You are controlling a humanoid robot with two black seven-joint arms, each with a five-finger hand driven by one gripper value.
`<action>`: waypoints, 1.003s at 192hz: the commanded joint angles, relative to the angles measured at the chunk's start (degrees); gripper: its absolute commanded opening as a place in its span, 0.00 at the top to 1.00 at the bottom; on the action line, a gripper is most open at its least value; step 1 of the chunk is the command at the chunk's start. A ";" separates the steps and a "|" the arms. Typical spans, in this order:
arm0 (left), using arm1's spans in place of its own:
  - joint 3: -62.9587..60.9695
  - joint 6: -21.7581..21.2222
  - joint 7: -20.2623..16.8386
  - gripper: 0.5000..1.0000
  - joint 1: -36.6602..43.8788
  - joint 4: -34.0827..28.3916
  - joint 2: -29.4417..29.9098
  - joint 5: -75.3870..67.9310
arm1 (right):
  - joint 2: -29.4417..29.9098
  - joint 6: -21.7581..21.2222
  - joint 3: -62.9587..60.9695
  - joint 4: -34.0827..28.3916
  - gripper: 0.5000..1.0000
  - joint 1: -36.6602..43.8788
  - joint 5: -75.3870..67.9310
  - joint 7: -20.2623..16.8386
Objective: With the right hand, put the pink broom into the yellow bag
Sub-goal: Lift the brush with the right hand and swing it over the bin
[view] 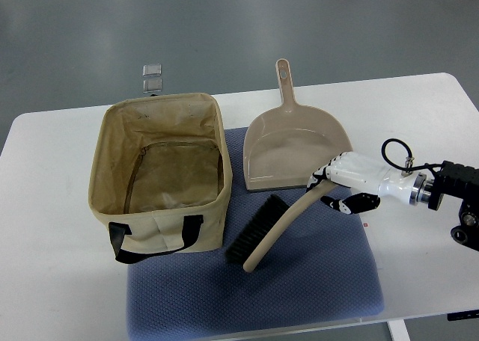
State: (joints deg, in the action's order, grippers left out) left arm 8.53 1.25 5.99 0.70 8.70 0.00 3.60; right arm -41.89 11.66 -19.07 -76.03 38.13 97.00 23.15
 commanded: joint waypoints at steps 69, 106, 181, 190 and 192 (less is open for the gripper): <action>0.00 0.06 -0.01 0.00 0.01 0.00 0.00 0.00 | -2.50 -0.06 -1.15 14.33 1.00 10.30 -15.88 0.59; 0.00 -0.02 -0.01 0.00 0.01 0.00 0.00 0.00 | -1.97 -0.06 -1.24 17.58 1.00 14.17 -19.75 0.32; 0.00 -0.02 -0.01 0.00 0.01 0.00 0.00 0.00 | 5.23 -0.15 -1.15 14.85 1.00 20.67 -18.96 0.06; 0.00 -0.02 -0.01 0.00 0.01 0.00 0.00 0.00 | 6.82 -0.15 -1.06 14.77 1.00 21.02 -18.87 0.06; 0.00 -0.02 -0.01 0.00 0.01 0.00 0.00 0.00 | 7.25 -0.15 -1.06 14.68 1.00 21.20 -18.87 0.06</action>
State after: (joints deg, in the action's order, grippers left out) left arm 8.53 1.24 5.96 0.70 8.70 0.00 3.60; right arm -38.06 11.54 -20.24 -60.88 58.17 77.89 23.25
